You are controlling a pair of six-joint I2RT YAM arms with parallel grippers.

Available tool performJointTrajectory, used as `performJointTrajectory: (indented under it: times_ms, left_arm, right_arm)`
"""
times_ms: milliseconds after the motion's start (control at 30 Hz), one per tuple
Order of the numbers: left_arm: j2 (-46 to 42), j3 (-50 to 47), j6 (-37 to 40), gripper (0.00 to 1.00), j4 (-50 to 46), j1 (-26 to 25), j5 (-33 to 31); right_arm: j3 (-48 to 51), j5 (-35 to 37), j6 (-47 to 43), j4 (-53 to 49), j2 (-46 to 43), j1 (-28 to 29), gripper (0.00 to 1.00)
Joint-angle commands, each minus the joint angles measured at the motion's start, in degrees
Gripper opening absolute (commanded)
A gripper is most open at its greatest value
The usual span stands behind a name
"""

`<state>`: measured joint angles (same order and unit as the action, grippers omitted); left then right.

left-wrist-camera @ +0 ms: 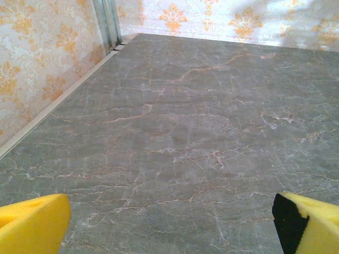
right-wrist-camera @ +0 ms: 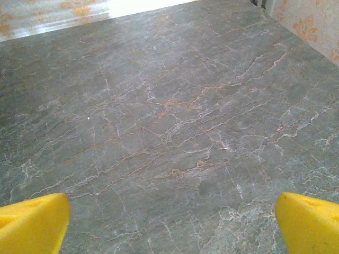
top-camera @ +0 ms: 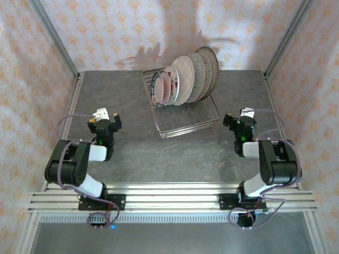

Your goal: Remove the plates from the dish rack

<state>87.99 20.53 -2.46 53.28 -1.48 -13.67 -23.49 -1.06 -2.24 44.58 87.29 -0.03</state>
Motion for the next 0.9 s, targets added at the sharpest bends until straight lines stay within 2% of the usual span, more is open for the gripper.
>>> performJointTrajectory:
  times_ms: [0, 667, 767, 867]
  left_arm:
    - [-0.23, 0.38, 1.14, 0.99, -0.01, 0.33, 0.26]
    - [-0.25, 0.38, 1.14, 0.99, -0.06, 0.33, 0.24]
    - [-2.89, -1.37, 1.86, 0.99, 1.41, -0.4, -0.47]
    - [-9.26, -1.79, 5.43, 0.99, -1.76, -5.39, -8.89]
  right_arm:
    - [-0.59, 0.29, -0.5, 0.06, -0.01, 0.51, 0.99]
    - [-0.22, 0.11, -0.5, 0.51, -0.23, 0.55, 0.99]
    - [-1.3, 4.73, 0.87, -5.96, -6.4, 0.77, 0.99]
    - [-2.66, 12.65, 3.53, -12.82, -15.12, 1.21, 0.99]
